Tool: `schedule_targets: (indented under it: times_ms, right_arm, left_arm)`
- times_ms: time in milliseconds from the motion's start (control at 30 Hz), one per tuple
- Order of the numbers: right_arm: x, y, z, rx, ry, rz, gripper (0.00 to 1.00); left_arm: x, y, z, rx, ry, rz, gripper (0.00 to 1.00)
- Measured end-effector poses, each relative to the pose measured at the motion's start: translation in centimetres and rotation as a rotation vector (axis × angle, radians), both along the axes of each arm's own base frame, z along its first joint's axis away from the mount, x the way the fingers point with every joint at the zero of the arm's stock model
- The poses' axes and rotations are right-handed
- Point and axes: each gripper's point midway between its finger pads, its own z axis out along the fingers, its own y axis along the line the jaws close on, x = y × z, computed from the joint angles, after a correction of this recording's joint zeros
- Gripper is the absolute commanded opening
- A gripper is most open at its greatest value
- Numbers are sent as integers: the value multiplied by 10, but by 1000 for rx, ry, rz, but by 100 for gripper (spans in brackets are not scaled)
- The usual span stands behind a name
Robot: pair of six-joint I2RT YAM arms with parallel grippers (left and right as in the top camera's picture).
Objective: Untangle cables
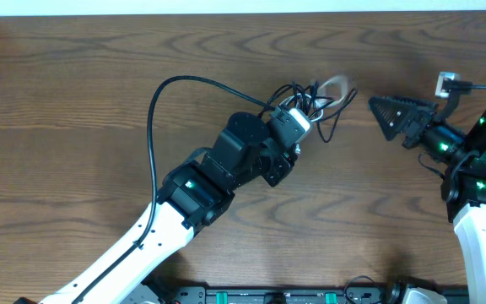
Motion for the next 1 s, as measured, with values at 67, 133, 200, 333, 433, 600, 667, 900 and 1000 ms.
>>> schedule_targets:
  times_ms: [67,133,200,333,433,600,667,900,1000]
  right_arm:
    - [-5,7,2,14,-2,43,99]
    - [-9,14,3,38,11,78,99]
    - [-13,21,4,70,37,105,99]
    - [-19,35,5,142,112,143,99]
    - [-23,48,5,222,209,163,97]
    - [-27,63,4,351,384,154,88]
    - [-27,67,3,399,450,138,80]
    - [-28,77,2,493,584,103,72]
    - [-28,78,2,514,614,100,72]
  left_arm:
    - [0,0,0,-2,1,0,8]
    - [0,0,1,-4,0,0,7]
    - [1,-1,3,-10,-7,0,7]
    - [4,-4,10,-38,-28,4,8]
    - [6,-6,15,-62,-32,13,8]
    - [8,-7,20,-92,-29,25,7]
    - [8,-7,20,-97,-24,29,8]
    - [8,-7,19,-112,-2,43,8]
    - [7,-7,18,-97,-8,35,7]
